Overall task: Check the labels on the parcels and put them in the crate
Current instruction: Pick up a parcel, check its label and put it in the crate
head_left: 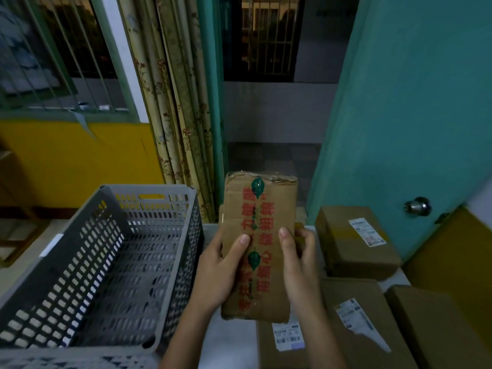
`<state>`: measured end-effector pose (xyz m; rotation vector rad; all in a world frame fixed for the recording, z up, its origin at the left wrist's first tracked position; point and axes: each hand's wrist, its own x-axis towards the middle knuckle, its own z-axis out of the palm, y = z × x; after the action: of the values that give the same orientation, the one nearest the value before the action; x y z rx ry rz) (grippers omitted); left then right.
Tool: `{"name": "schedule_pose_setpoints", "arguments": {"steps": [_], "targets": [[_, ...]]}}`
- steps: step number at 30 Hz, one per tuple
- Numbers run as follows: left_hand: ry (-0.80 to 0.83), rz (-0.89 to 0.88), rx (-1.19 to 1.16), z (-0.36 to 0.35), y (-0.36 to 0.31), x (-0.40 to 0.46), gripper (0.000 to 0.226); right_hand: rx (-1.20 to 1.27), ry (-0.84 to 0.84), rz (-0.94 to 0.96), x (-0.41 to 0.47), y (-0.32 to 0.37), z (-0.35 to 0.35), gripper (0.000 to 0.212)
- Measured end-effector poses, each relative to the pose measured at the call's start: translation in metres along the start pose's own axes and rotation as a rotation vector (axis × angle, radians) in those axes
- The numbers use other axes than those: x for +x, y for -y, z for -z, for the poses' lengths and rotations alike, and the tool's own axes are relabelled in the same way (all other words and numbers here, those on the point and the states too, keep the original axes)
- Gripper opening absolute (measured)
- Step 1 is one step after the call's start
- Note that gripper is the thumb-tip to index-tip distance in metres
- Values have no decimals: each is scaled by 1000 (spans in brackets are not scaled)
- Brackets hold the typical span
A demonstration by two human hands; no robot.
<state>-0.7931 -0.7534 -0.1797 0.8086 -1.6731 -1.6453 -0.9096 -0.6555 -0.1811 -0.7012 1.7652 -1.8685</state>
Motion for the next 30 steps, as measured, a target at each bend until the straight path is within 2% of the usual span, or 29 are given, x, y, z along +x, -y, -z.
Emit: {"name": "schedule_pose_setpoints", "arguments": {"steps": [2, 4, 8, 11, 13, 16, 18, 20, 22, 24, 27, 30], "targets": [[-29, -11, -11, -3, 0, 0, 41, -30, -17, 12, 4, -1, -2, 21], [-46, -13, -8, -4, -2, 2, 43, -20, -37, -2, 4, -1, -4, 24], [-35, -48, 91, -3, -7, 2, 44, 12, -77, -56, 8, 13, -2, 64], [-9, -103, 177, -4, -10, 1, 46, -22, -129, -74, 24, 31, 2, 61], [-16, -130, 201, -6, -10, 3, 49, -48, -139, -65, 32, 39, 3, 68], [-55, -141, 207, -8, -14, 9, 51, -36, -132, -50, 37, 41, 2, 55], [-95, -113, 148, -9, -19, 14, 48, -7, -60, -35, 34, 41, 4, 43], [-146, -49, 39, -7, -25, 20, 46, 17, 100, -4, 30, 39, 8, 34], [-163, 16, -58, -4, -32, 24, 43, 36, 259, 9, 27, 34, 14, 48], [-144, 43, -94, -3, -38, 25, 36, 86, 333, -6, 25, 25, 17, 64], [-51, 3, -66, -2, -38, 18, 33, 182, 232, -28, 24, 18, 16, 65], [193, -25, -29, 3, -22, 7, 70, 312, 27, -45, 29, 27, 20, 49]]}}
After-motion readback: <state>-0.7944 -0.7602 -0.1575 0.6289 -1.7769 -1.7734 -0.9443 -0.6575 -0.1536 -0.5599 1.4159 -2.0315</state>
